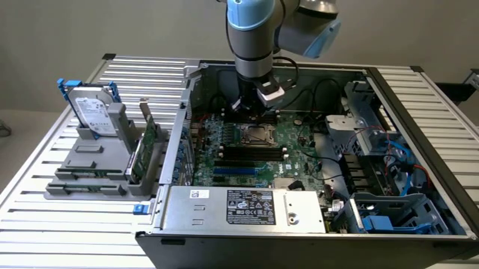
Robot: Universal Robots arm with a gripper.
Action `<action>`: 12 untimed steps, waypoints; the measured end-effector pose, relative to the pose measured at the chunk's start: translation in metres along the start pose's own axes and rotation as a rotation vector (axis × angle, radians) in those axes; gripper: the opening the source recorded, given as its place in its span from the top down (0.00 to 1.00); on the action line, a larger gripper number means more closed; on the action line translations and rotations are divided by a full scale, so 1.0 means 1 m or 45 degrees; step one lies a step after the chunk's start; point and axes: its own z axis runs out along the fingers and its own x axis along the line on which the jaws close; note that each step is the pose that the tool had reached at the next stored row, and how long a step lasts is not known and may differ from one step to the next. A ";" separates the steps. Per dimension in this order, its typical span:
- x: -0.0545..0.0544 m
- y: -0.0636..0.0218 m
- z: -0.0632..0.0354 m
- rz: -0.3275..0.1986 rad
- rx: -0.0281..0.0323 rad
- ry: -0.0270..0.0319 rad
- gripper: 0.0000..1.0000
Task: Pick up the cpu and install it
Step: 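Close the cpu cover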
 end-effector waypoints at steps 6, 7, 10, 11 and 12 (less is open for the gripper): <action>0.001 -0.0008 -0.0011 -0.001 -0.0017 -0.0026 0.89; 0.001 -0.0009 -0.0011 -0.001 -0.0014 -0.0019 0.89; 0.001 -0.0015 -0.0014 -0.001 -0.0012 -0.0007 0.89; 0.001 -0.0018 -0.0018 -0.001 -0.0013 -0.0005 0.89; 0.002 -0.0022 -0.0029 -0.001 -0.0003 0.0001 0.89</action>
